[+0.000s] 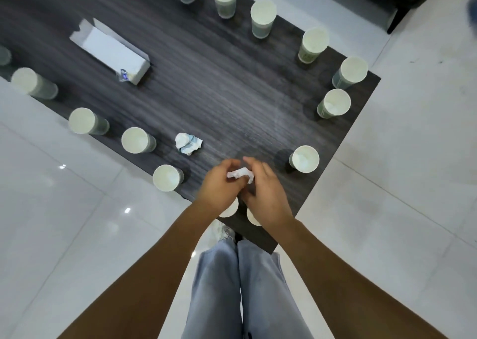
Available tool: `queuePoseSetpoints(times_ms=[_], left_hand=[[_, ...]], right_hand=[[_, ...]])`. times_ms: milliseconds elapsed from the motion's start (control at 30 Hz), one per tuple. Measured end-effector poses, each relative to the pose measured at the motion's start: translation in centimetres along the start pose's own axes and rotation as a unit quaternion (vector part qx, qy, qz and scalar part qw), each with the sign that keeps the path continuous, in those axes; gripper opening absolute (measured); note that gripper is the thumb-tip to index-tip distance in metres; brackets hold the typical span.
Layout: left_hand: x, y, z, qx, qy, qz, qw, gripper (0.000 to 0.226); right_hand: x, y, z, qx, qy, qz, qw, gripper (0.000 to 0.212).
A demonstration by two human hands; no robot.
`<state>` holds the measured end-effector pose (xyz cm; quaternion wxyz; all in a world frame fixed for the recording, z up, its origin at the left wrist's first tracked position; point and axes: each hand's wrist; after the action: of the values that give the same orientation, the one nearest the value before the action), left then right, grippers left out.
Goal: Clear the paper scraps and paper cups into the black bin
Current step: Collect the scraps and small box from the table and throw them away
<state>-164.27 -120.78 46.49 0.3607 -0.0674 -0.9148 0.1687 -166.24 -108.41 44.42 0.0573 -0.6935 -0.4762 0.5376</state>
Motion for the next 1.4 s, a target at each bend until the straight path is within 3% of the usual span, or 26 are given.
queuePoseSetpoints(times_ms=[167, 333, 567, 1033, 1400], left_hand=[[-1.3, -1.1, -0.6, 0.050, -0.007, -0.087, 0.995, 0.025], [-2.9, -3.0, -0.2, 0.090, -0.007, -0.108, 0.990, 0.026], [-5.2, -10.3, 1.2, 0.141, 0.062, 0.067, 0.986, 0.026], [-8.9, -20.3, 7.9, -0.014, 0.128, 0.244, 0.961, 0.030], [-7.4, -21.5, 9.7, -0.085, 0.183, 0.310, 0.929, 0.030]], right_hand=[[-2.1, 0.9, 0.4, -0.027, -0.020, -0.011, 0.999, 0.067], [-3.3, 2.2, 1.2, -0.048, -0.028, -0.028, 0.998, 0.064], [-6.3, 4.8, 5.1, -0.092, 0.004, -0.117, 0.989, 0.059], [-9.4, 15.2, 17.1, -0.124, 0.105, -0.242, 0.957, 0.081], [-9.5, 14.1, 15.3, -0.044, 0.161, -0.190, 0.968, 0.053]])
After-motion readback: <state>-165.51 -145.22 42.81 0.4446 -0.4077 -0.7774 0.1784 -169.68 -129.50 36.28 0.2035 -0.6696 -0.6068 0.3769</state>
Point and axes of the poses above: each hand's wrist, its own z-axis towards the middle knuckle, its own y-axis out of the palm, x = y × z, and after that the axes turned 2 degrees about -z, right-handed
